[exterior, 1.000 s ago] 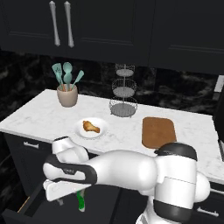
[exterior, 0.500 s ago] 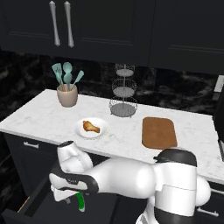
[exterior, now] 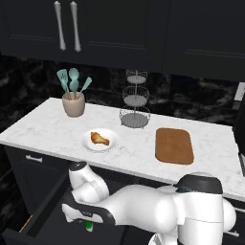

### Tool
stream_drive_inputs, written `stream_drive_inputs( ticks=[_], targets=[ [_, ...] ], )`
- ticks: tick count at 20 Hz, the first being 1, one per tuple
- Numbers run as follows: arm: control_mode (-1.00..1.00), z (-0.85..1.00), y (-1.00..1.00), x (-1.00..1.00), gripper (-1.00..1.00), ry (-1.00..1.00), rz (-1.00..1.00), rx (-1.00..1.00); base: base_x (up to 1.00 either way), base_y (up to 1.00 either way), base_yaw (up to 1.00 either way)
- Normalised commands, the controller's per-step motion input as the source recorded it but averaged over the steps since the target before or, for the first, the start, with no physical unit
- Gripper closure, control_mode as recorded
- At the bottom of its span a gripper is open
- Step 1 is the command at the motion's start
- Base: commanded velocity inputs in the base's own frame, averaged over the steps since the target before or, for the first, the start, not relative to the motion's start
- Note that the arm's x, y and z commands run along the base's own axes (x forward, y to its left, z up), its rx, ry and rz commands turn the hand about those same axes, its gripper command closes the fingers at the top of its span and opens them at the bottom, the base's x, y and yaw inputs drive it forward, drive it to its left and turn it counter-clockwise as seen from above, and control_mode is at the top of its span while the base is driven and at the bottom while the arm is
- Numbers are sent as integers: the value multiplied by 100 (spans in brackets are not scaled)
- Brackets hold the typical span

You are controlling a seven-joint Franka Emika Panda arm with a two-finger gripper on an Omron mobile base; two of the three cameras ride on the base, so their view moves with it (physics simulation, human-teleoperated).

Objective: Pick up the knife from the drawer and place it on the cutting board. Then place the meat from the plate to the cutting board.

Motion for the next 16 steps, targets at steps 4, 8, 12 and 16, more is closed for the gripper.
stream_drive_inputs(
  ticks=[4,8,12,16],
  targets=[
    [-100,-15,0,43,-100,1,0,0,0,0,0],
    [-100,-21,0,43,-100,0,0,0,0,0,0],
    [-100,-27,2,42,-100,0,0,0,0,0,0],
    [-100,-25,10,36,-100,5,0,0,0,0,0]
  ],
)
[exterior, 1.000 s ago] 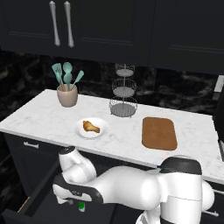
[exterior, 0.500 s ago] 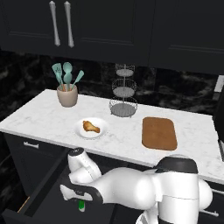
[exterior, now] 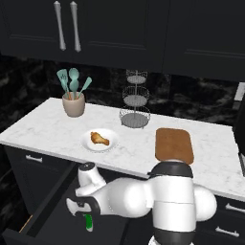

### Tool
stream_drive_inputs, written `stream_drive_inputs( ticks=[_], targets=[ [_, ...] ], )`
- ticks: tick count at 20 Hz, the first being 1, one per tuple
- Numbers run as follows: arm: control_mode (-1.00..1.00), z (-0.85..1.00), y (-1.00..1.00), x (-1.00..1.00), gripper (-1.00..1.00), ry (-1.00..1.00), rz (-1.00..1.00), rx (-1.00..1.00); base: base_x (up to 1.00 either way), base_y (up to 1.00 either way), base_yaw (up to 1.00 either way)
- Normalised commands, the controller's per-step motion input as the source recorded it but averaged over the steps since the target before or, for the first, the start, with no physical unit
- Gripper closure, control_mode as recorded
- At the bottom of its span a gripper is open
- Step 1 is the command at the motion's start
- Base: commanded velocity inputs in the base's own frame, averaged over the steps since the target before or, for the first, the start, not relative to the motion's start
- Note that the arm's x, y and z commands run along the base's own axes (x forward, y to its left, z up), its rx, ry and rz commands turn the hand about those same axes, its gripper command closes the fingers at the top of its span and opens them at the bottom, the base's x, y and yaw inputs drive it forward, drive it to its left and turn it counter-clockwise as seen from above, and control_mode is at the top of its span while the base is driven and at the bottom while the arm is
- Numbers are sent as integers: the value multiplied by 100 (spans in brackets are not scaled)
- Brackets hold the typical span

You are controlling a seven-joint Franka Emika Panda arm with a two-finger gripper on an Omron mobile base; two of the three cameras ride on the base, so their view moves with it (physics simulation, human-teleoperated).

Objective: Pick up the knife from the drawer and place it on the cutting board. Then place the meat from the plate to the cutting board.

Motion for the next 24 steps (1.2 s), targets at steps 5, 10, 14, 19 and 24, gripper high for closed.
stream_drive_inputs(
  ticks=[5,10,14,19,24],
  targets=[
    [-100,-20,8,23,-100,3,0,0,0,0,0],
    [-100,-4,18,1,-100,0,0,0,0,0,0],
    [-100,-11,8,1,-100,2,0,0,0,0,0],
    [-100,-35,4,5,-100,0,0,0,0,0,0],
    [-100,-39,17,3,-100,0,0,0,0,0,0]
  ],
)
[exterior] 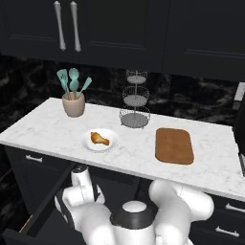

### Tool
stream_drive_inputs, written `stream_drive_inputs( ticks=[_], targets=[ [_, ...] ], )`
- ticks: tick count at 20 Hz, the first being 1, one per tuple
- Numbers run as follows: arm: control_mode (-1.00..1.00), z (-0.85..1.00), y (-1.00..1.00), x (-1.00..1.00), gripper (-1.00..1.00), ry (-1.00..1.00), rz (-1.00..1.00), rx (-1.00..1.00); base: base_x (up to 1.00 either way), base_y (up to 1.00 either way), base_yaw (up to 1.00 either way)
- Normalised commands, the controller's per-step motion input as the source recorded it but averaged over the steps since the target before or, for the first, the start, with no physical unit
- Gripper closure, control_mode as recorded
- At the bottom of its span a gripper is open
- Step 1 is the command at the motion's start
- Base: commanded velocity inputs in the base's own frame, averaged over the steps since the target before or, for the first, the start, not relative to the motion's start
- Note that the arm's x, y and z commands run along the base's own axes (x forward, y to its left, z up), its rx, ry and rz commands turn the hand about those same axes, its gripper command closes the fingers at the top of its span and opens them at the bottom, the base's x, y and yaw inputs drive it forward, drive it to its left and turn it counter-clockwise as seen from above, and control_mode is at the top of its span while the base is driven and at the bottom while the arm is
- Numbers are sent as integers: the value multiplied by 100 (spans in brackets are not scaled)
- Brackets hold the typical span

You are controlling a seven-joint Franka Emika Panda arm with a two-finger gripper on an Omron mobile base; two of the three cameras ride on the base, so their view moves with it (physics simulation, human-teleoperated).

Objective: Pick up the knife from the drawer and place it on the cutting board. Then place the meat from the plate to the cutting board.

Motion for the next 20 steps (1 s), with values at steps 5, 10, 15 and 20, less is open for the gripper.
stream_drive_inputs(
  ticks=[5,10,15,20],
  targets=[
    [-100,-48,2,0,100,1,0,0,0,0,0],
    [-100,-54,15,-7,100,5,0,0,0,0,0],
    [-100,-40,37,-41,100,6,0,0,0,0,0],
    [-100,-26,45,-44,100,1,0,0,0,0,0]
  ],
)
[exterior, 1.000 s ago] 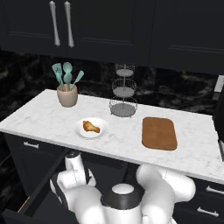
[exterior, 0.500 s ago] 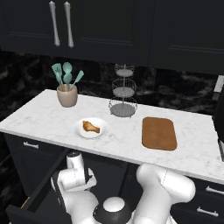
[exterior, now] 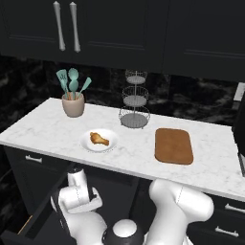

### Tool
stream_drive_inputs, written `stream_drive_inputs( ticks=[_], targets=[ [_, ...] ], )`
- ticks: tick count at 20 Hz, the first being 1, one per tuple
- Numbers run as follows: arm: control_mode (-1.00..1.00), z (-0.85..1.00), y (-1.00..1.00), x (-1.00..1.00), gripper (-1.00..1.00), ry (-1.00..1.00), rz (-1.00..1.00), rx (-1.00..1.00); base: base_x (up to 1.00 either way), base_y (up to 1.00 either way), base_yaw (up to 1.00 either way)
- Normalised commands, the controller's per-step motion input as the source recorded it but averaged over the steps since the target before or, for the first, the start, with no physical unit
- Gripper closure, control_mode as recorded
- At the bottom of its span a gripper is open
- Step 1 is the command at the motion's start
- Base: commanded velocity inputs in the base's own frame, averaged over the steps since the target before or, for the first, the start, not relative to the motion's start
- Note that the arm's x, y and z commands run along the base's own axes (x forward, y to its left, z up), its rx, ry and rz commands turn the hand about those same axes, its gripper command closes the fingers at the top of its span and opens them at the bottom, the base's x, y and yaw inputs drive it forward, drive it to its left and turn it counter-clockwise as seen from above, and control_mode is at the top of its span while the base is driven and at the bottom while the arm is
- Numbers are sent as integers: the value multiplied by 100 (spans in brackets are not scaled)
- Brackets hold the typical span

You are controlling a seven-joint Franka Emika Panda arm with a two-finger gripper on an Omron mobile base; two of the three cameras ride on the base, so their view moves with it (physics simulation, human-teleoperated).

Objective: Pick up the knife from the drawer and place it on the cutting board. Then place the meat from the plate to the cutting board.

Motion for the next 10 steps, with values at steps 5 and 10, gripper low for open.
stream_drive_inputs(
  ticks=[5,10],
  targets=[
    [-100,-40,37,-15,100,3,0,0,0,0,0],
    [-100,-12,43,-36,100,3,0,0,0,0,0]
  ],
)
